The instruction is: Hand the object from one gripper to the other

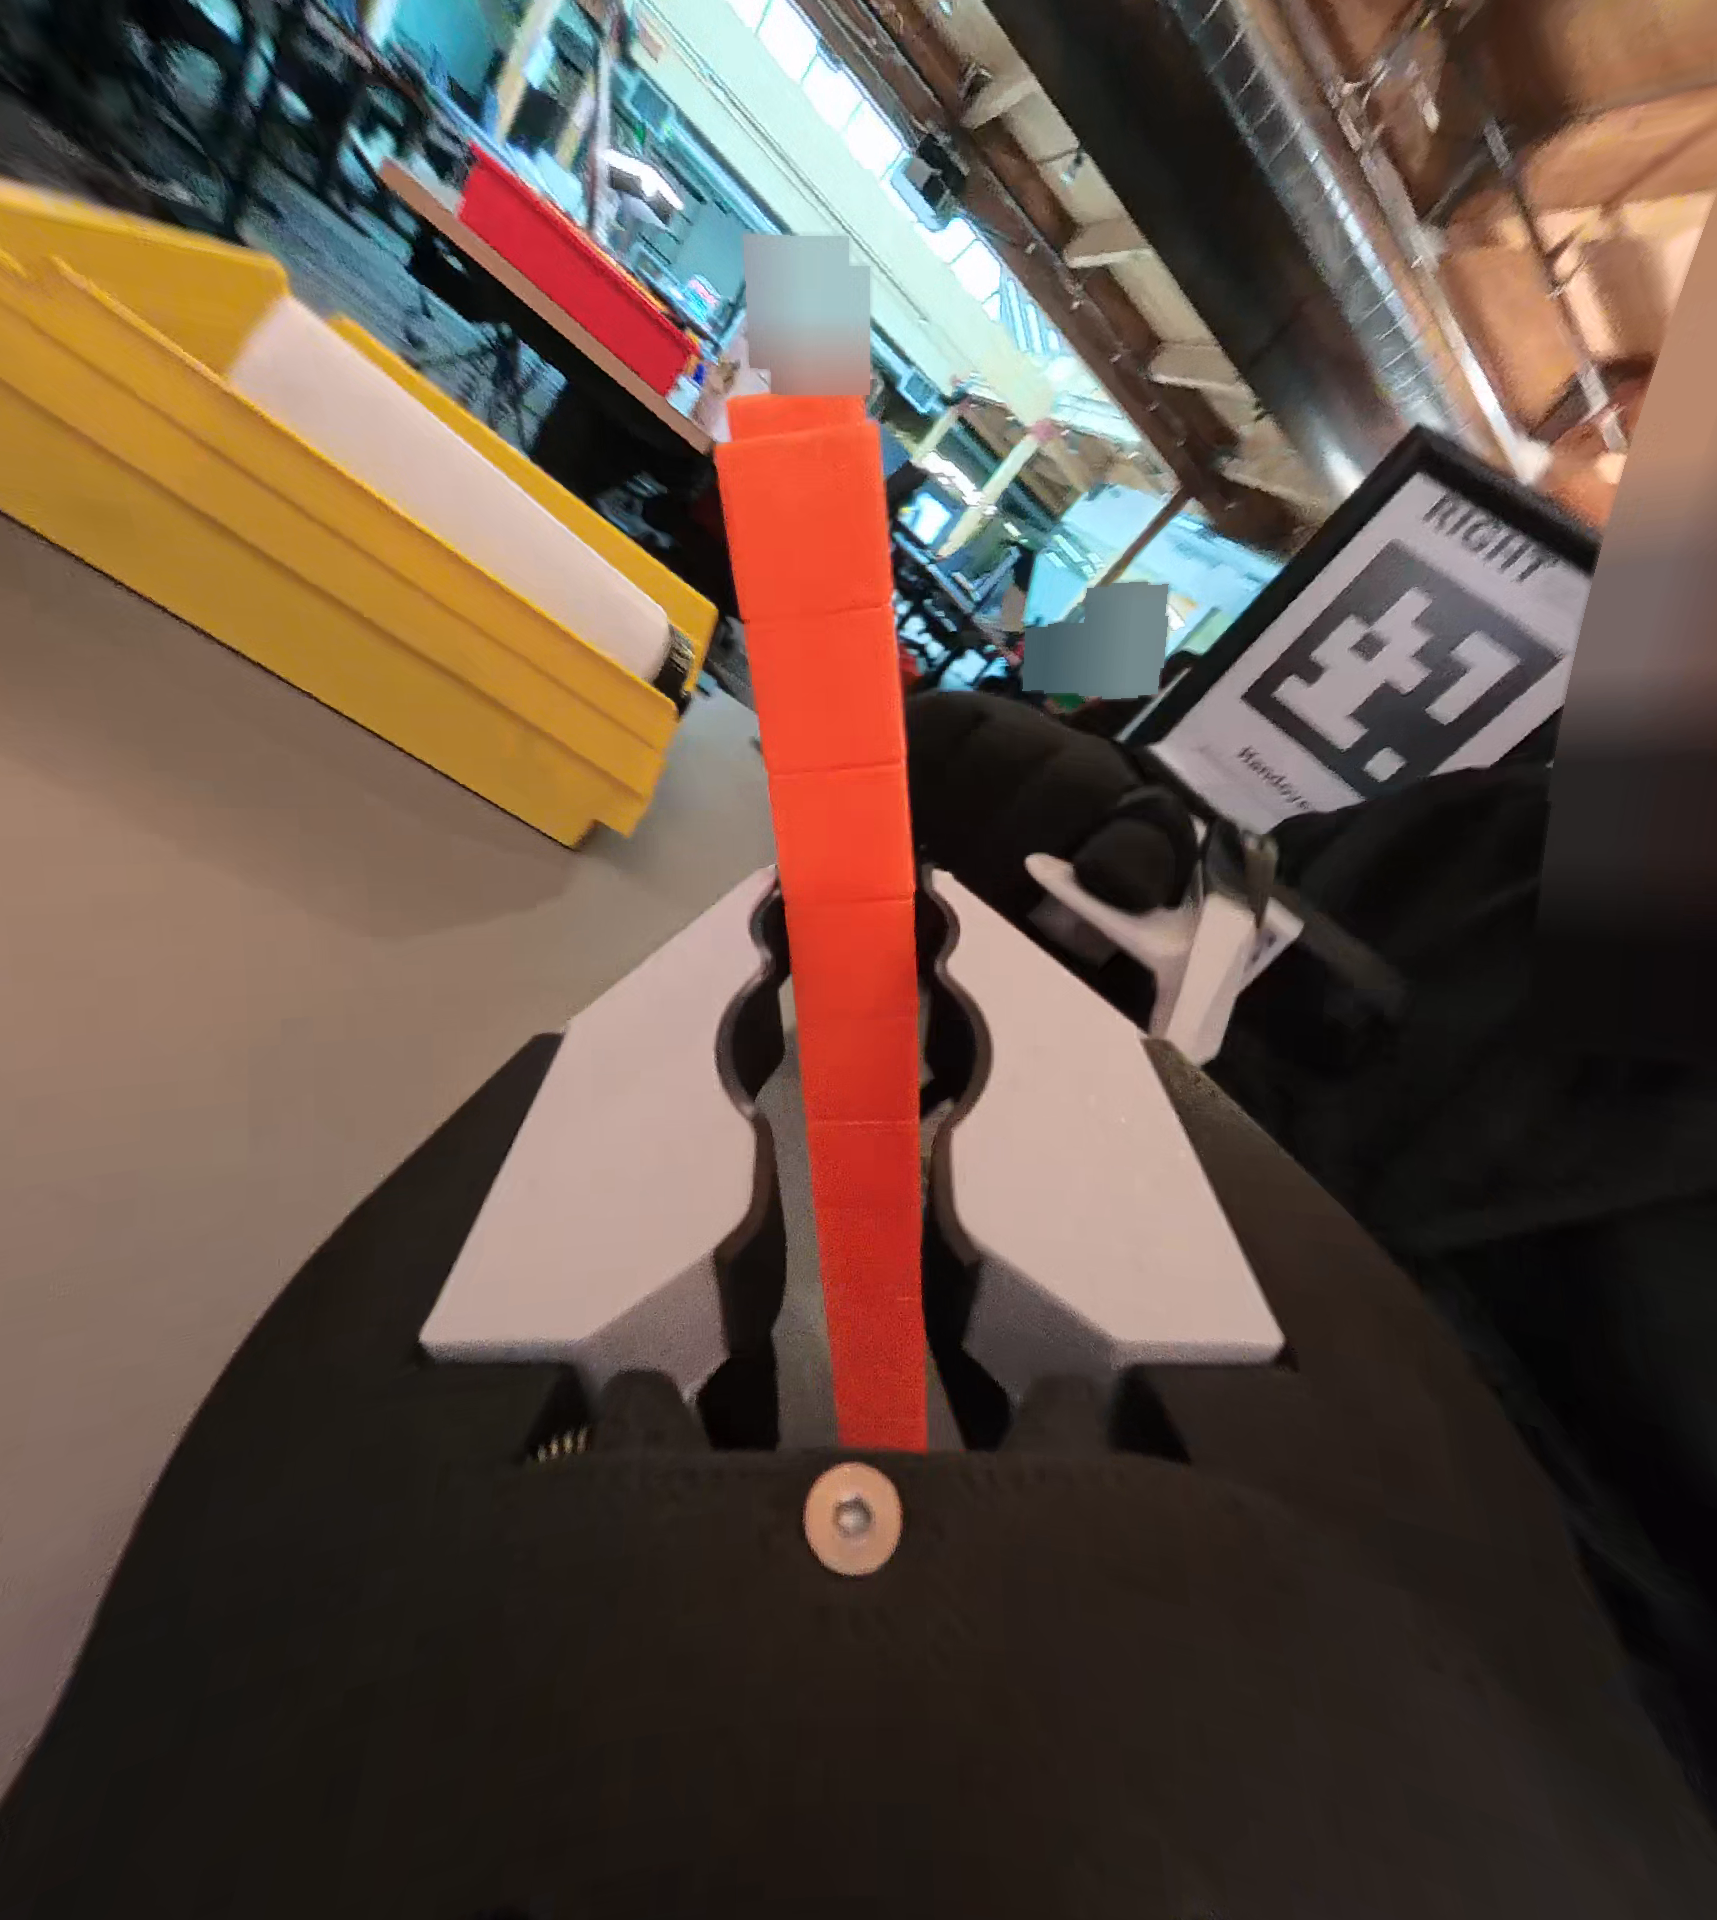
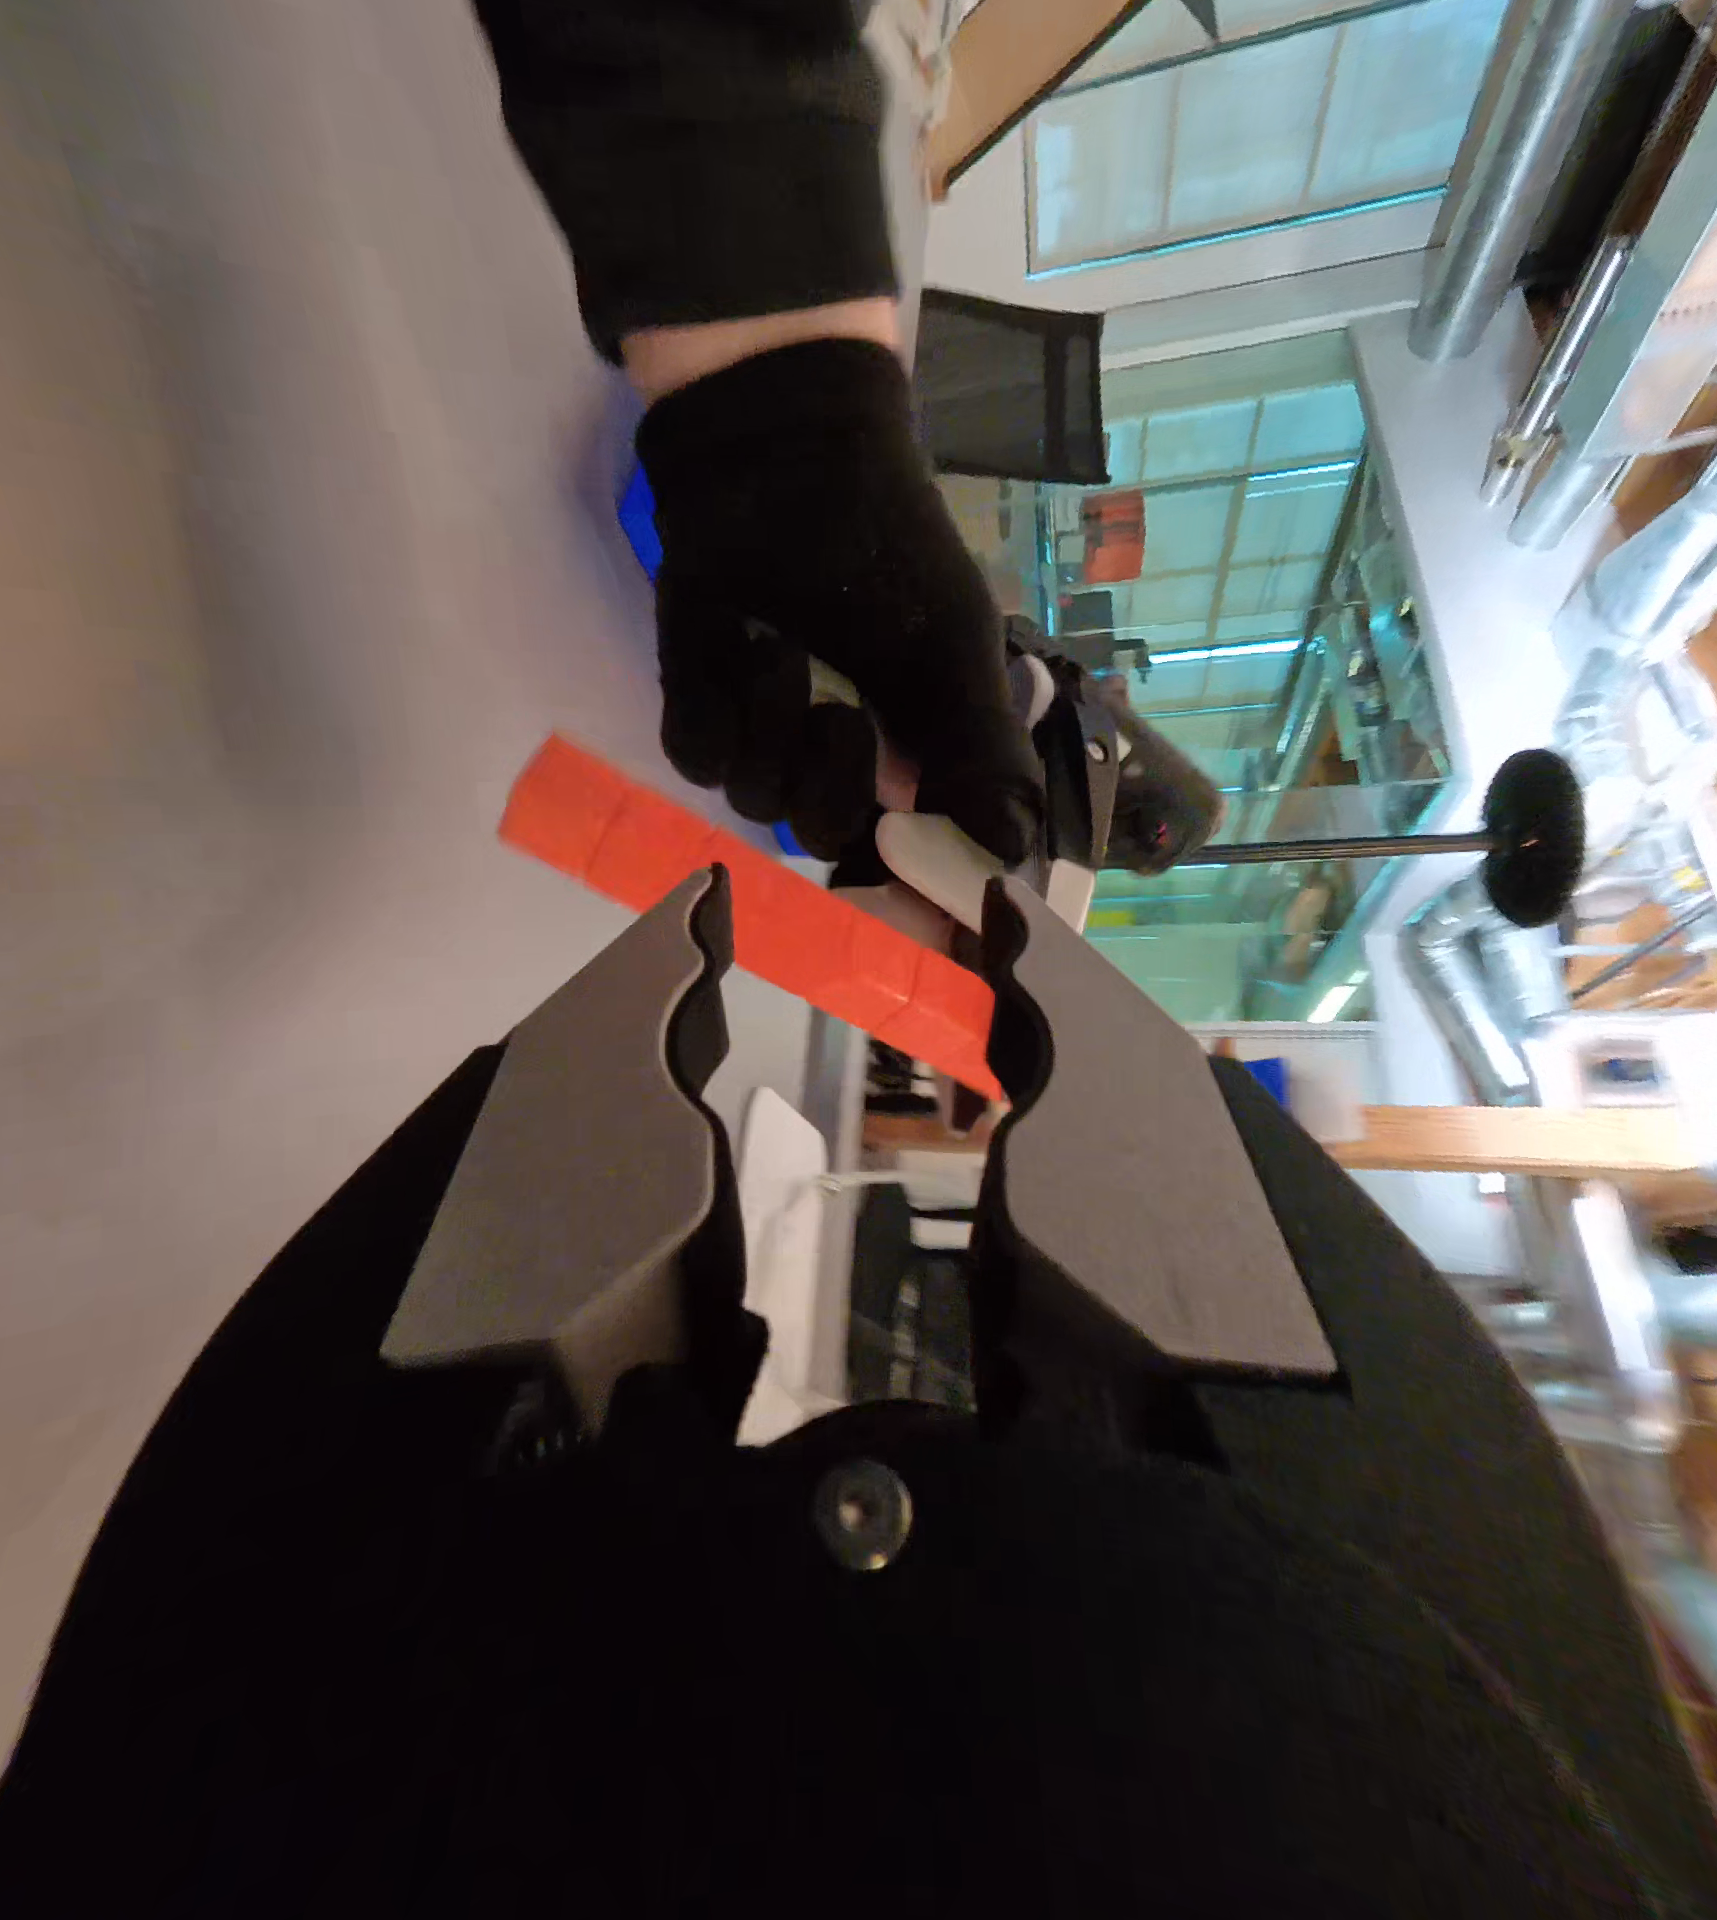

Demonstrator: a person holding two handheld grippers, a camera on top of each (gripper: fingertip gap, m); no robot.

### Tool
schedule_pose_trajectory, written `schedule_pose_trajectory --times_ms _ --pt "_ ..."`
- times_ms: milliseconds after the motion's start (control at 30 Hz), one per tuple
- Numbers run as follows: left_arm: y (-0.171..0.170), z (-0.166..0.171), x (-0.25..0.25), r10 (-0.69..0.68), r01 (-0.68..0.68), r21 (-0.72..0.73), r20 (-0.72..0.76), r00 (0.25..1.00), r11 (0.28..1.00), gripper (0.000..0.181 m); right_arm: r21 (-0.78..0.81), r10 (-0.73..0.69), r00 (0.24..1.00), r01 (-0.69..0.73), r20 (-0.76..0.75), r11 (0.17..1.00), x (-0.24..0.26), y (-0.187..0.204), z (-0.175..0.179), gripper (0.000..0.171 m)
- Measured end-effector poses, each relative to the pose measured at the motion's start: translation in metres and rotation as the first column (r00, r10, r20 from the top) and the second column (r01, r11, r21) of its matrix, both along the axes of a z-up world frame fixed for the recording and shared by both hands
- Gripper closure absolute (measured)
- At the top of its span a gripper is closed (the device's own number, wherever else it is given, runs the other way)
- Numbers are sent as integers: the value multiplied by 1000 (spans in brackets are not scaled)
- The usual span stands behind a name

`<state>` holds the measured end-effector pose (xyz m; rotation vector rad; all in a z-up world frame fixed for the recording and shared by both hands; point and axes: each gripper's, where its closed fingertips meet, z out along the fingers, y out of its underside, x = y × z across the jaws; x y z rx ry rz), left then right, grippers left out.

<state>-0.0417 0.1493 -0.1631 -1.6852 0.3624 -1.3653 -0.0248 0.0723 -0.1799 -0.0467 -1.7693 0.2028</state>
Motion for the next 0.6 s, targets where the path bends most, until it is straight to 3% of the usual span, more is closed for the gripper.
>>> schedule_pose_trajectory --times_ms 67,133,200,267,333,400,500,600 --pt "0 10 -10 48 -45 77 -27 999 996 161 -194 20 1000 -19 3 981 8 4 15 132" --pt "-1 19 -17 87 -79 141 -53 995 987 161 -415 4 1000 -14 -25 910 12 19 38 133" --pt "-2 23 -19 124 -94 220 -129 984 971 161 -692 -20 999 -3 -26 722 12 41 59 129" --pt "-6 25 -13 132 -71 285 -199 971 956 161 -883 15 999 -39 -36 469 9 57 75 124" --pt "-7 23 -3 143 -45 331 -277 950 943 161 -963 57 997 -64 -50 261 4 67 83 118" --pt "-8 21 9 152 -13 370 -347 925 929 161 -986 113 990 -95 -79 140 -1 67 88 118" --pt "-11 17 25 154 38 412 -422 893 911 161 -993 140 988 -85 -72 86 -15 62 82 117" --pt "-10 11 34 161 68 431 -473 866 900 161 -995 199 975 -101 -94 24 -18 53 81 130"
